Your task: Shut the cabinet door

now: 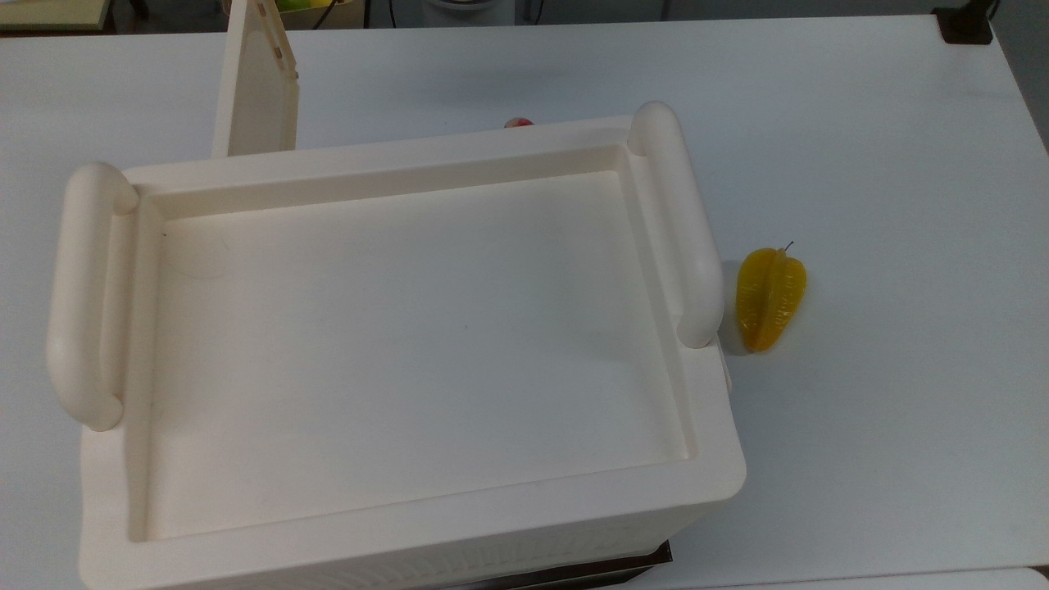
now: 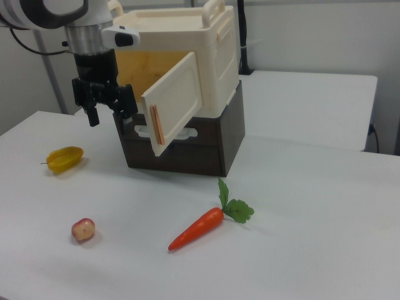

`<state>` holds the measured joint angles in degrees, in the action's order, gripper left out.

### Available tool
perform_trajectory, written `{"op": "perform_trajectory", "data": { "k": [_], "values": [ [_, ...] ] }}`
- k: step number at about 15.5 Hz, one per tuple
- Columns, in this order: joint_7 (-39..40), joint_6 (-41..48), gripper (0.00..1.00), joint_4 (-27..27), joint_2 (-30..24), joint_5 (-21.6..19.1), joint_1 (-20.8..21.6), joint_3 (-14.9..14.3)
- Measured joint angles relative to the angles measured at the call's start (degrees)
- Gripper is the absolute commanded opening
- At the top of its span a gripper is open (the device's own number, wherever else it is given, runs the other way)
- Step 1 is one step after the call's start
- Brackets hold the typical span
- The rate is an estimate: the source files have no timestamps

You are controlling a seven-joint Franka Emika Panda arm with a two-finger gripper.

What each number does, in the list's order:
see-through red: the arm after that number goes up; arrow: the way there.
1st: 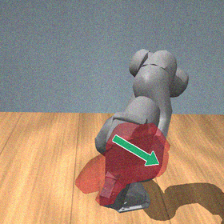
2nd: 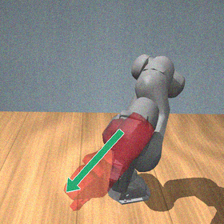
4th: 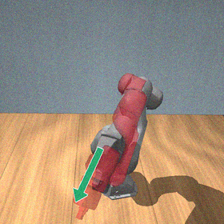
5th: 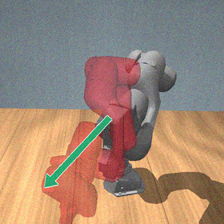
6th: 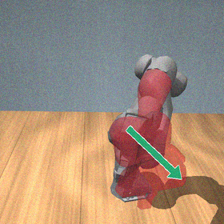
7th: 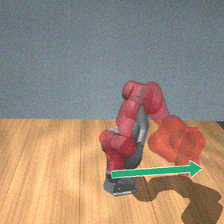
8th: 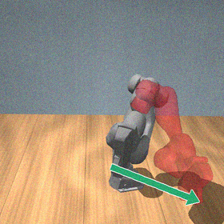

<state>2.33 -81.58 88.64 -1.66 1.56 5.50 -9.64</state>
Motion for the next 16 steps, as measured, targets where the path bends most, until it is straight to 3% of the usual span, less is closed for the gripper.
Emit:
{"op": "perform_trajectory", "data": {
  "k": [16],
  "values": [
    [0.54,-0.12,1.0,2.86,-2.19,0.0,0.69,0.0]
  ]
}}
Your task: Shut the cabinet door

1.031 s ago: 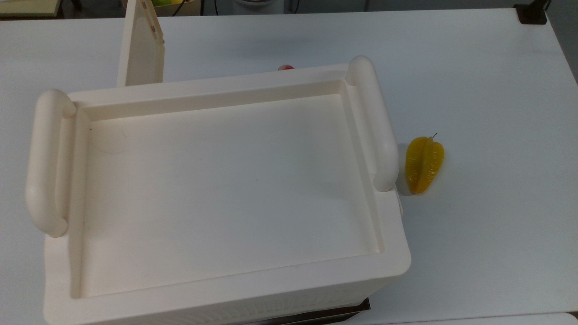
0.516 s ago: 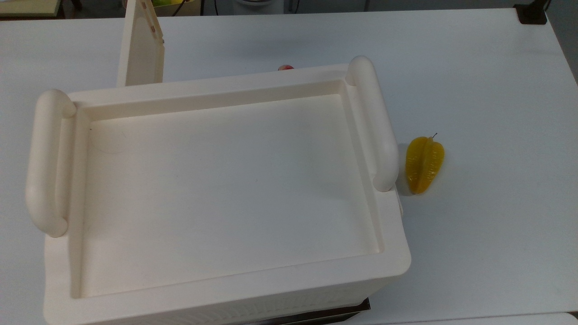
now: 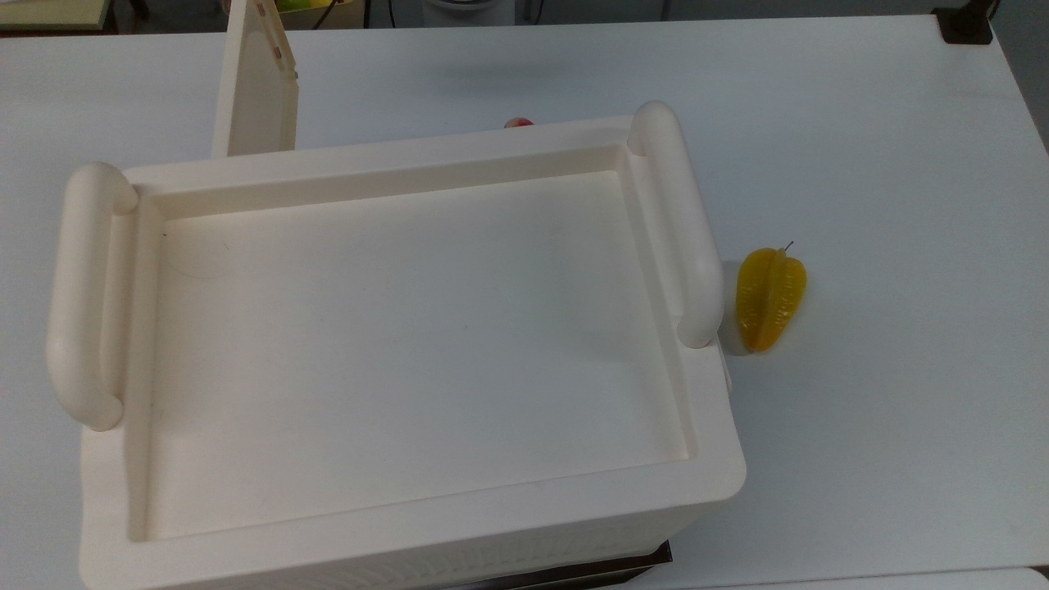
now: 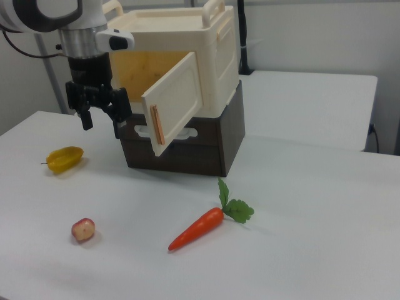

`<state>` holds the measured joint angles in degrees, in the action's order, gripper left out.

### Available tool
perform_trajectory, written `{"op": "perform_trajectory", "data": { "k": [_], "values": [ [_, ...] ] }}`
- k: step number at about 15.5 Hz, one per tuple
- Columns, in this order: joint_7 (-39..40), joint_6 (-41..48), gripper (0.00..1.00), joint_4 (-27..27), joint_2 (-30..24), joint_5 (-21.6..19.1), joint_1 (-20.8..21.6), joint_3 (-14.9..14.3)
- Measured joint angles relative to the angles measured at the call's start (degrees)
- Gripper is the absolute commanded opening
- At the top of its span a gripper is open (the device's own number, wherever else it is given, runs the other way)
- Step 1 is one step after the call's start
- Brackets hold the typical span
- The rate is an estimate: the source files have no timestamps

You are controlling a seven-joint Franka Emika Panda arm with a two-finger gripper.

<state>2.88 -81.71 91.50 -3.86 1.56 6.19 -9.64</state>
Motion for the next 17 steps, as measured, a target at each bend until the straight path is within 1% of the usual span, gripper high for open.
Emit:
{"op": "perform_trajectory", "data": {
  "k": [3,4,5,6,7,8,9,10,11,12,13,15,17],
  "values": [
    [0.0,-1.2,1.0,0.44,-0.17,0.0,0.0,-0.04],
    [0.0,-1.79,0.94,0.52,-0.17,0.0,0.0,-0.14],
    [0.0,-2.22,0.69,0.6,-0.17,0.0,0.0,-0.25],
    [0.04,-2.34,0.4,0.65,-0.17,0.0,0.0,-0.34],
    [0.06,-2.34,0.21,0.68,-0.17,-0.01,0.0,-0.39],
    [0.25,-2.35,0.1,0.69,-0.18,-0.01,0.0,-0.41],
    [0.78,-2.35,0.05,0.69,-0.2,-0.03,0.01,-0.47],
    [1.91,-2.35,0.05,0.7,-0.24,-0.2,0.07,-0.75],
    [4.01,-2.35,0.02,0.71,-0.29,-0.44,0.14,-1.26],
    [6.59,-2.34,0.0,0.71,-0.33,-0.56,0.15,-1.84],
    [9.46,-2.33,0.0,0.71,-0.36,-0.56,0.2,-2.48],
    [18.07,-2.33,0.0,0.71,-0.39,-0.56,0.27,-4.33],
    [29.2,-2.85,0.0,0.7,-0.4,-0.56,0.31,-7.07]
  ]
}}
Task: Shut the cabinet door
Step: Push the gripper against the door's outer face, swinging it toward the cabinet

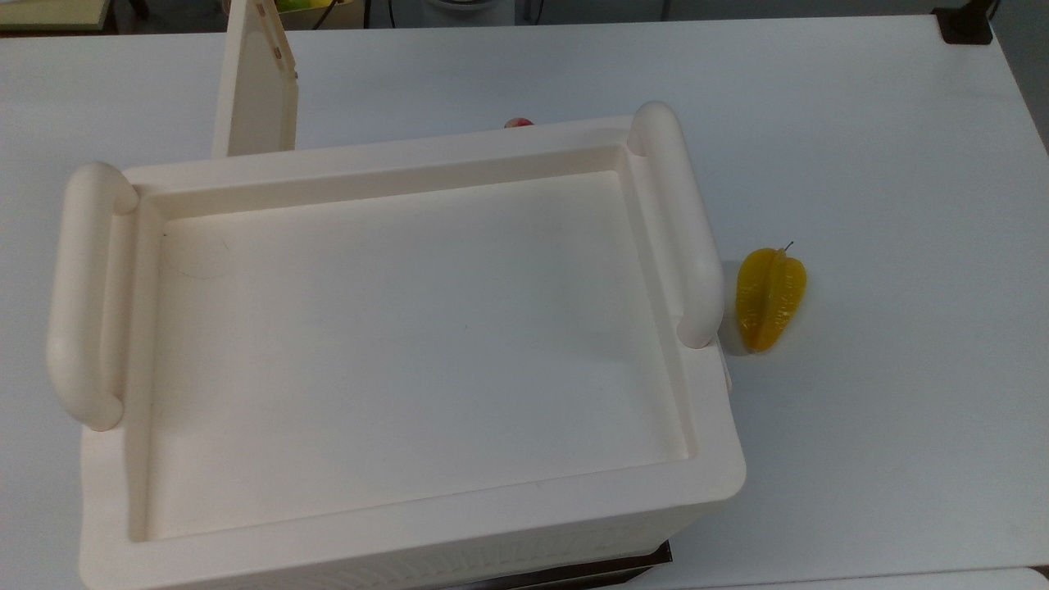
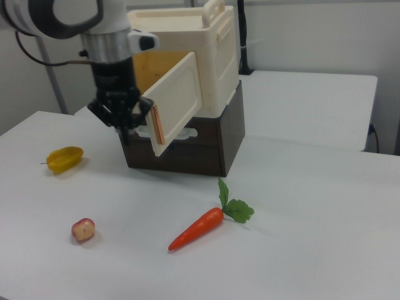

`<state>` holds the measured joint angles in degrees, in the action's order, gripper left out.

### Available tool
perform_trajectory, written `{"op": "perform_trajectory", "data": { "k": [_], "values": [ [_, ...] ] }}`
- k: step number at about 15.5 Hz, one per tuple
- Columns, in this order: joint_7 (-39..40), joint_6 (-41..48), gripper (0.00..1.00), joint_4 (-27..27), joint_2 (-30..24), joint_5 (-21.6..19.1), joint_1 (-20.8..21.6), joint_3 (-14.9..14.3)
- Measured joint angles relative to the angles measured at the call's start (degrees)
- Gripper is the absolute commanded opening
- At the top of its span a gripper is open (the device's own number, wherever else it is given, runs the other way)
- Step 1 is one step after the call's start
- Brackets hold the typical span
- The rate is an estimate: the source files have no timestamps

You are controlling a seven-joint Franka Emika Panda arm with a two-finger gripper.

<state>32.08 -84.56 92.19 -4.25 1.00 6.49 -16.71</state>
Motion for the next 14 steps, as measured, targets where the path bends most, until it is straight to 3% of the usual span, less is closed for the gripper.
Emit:
{"op": "perform_trajectory", "data": {
  "k": [2,5,10,14],
  "values": [
    [9.99,-2.51,0.0,-0.01,0.01,0.0,0.0,-2.8],
    [17.44,-10.48,0.0,0.31,0.71,-0.04,0.0,-5.39],
    [24.79,-25.3,0.0,1.06,6.24,-1.14,0.9,-5.65],
    [31.14,-27.11,0.0,0.8,7.41,-5.55,1.99,-5.74]
  ]
}}
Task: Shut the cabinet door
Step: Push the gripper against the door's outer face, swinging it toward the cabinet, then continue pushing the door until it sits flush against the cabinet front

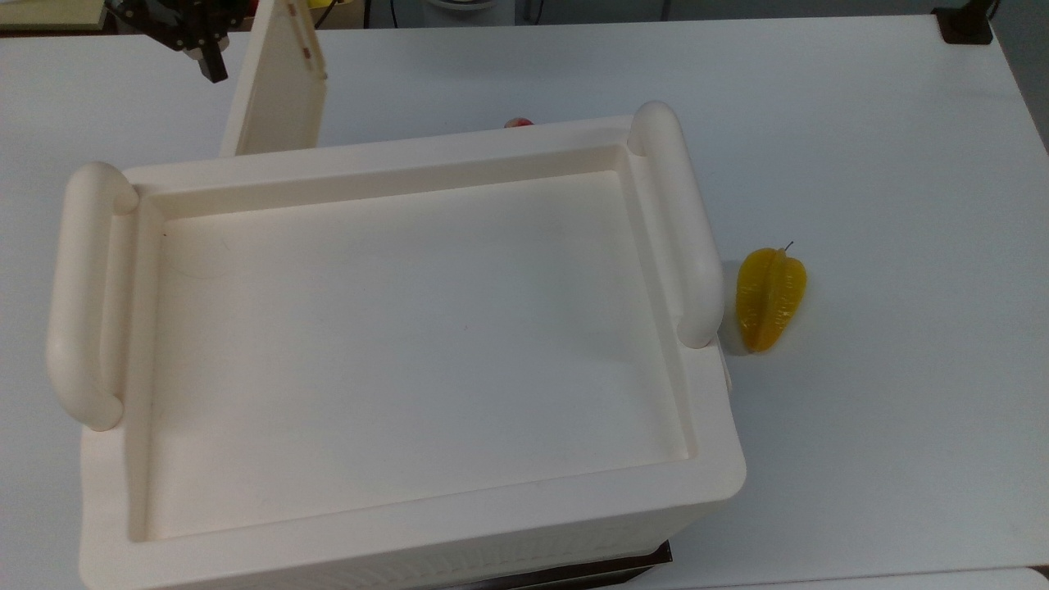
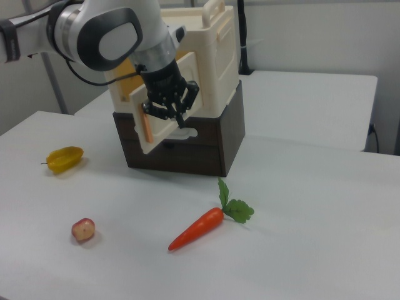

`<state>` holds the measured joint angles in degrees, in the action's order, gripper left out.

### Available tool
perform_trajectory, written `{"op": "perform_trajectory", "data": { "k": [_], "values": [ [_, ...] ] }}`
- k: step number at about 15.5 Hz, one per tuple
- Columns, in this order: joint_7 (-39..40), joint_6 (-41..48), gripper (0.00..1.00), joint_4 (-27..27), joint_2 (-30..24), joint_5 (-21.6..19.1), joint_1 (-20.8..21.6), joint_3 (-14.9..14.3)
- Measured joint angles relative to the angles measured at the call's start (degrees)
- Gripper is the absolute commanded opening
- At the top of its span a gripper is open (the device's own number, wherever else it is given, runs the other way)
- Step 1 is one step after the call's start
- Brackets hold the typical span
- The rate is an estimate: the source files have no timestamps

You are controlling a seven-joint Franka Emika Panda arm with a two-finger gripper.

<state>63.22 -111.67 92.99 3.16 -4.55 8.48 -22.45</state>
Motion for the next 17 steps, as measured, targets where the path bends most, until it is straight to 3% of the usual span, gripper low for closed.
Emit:
{"op": "perform_trajectory", "data": {
  "k": [9,17],
  "values": [
    [0.59,0.01,0.0,-0.31,-0.22,-4.63,7.53,0.04],
    [0.16,0.01,0.0,-0.69,0.35,-10.11,10.36,0.14]
  ]
}}
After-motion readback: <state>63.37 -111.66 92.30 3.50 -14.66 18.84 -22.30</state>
